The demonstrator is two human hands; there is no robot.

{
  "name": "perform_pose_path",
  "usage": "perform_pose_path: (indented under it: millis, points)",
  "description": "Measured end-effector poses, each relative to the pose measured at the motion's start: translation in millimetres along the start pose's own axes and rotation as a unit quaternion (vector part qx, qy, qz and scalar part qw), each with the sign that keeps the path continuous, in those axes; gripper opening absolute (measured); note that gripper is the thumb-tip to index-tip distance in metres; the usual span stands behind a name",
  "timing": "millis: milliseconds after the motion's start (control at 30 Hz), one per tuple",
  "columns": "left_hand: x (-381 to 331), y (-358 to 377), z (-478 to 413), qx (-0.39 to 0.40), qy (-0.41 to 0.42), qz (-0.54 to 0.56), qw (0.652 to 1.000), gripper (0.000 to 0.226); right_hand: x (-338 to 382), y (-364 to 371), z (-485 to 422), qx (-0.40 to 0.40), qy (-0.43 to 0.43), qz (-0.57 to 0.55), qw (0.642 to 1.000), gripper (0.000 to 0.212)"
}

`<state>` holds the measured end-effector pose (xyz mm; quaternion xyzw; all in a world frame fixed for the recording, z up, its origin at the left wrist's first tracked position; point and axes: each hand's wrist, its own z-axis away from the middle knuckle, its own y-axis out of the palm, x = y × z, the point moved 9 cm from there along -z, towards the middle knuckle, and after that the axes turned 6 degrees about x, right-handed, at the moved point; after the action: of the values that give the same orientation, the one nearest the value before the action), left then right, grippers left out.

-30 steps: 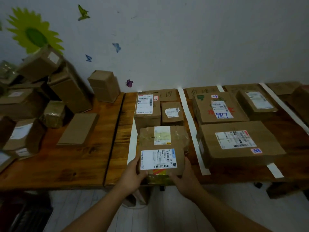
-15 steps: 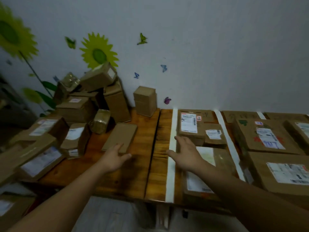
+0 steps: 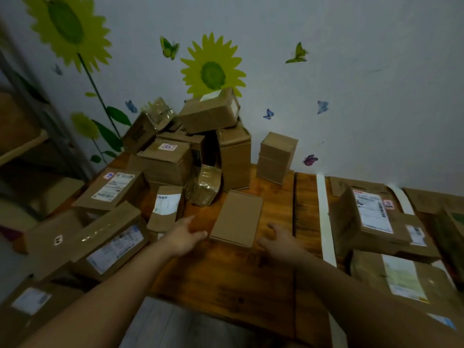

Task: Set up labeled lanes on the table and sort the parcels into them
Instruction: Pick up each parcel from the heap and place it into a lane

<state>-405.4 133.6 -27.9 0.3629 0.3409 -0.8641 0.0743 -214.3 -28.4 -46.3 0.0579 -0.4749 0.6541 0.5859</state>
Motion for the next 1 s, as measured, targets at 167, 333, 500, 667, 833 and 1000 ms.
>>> perform_pose_path:
  millis: [167,333,500,667,833,1000]
  points:
    - [10,14,-47,0.029,-0.044,-0.013,0.999,0.072,7,18,-55,0.036,-0.007,-0.006,0.999,0.066]
    - [16,44,-92,0.073,-0.084,0.011,0.994,0.072,-13,44,-98,0.08,0.044,-0.024,0.996,0.069]
    - [17,65,-109,0.068,-0.089,0.021,0.993,0.064,-16,54,-112,0.062,0.062,-0.075,0.993,0.067]
    - [4,49,-98,0.067,-0.003,-0.011,0.998,0.083,-10,37,-94,0.004,0.063,-0.164,0.984,0.069]
    - [-14,10,-71,0.011,0.076,-0.027,0.997,0.065,22,17,-52,-0.042,-0.032,-0.204,0.978,0.081]
    - [-44,-36,-15,-0.077,0.199,-0.001,0.977,0.038,69,0,8,-0.15,-0.114,-0.149,0.971,0.066]
